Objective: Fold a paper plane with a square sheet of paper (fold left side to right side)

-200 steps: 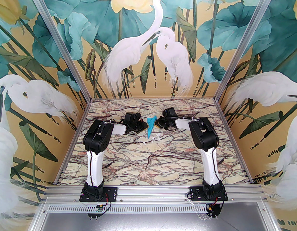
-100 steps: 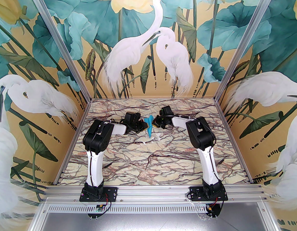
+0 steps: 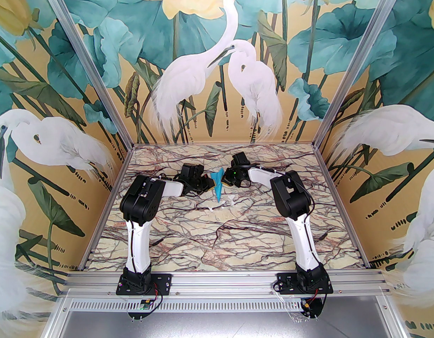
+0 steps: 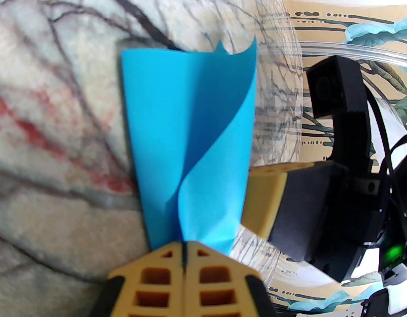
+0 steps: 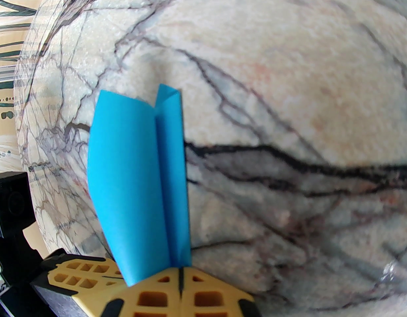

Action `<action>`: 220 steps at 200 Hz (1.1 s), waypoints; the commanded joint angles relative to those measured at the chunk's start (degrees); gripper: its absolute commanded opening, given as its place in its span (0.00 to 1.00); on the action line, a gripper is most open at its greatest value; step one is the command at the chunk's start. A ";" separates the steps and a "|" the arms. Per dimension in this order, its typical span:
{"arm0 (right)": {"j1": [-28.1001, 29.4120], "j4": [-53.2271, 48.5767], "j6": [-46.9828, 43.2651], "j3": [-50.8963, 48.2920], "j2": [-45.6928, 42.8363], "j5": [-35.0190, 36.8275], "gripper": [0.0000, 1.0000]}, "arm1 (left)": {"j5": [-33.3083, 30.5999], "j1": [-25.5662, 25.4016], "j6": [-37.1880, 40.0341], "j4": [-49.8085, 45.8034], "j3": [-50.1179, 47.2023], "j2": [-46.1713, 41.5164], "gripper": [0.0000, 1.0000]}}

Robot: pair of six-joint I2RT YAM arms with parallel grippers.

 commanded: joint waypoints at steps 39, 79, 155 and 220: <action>0.88 -7.07 -1.39 -1.17 3.46 2.68 0.00 | -2.07 0.54 2.25 -2.80 2.00 0.09 0.04; 0.89 -6.99 -1.41 -1.14 3.68 2.60 0.00 | -2.89 0.55 2.37 -2.71 1.73 -0.09 0.03; 1.05 -6.99 -1.39 -1.00 3.85 2.47 0.00 | -3.89 0.57 2.44 -2.73 0.96 -0.70 0.03; 1.06 -7.44 -1.64 -0.39 4.03 2.53 0.00 | -4.65 0.58 1.67 -1.31 -0.11 -2.34 0.01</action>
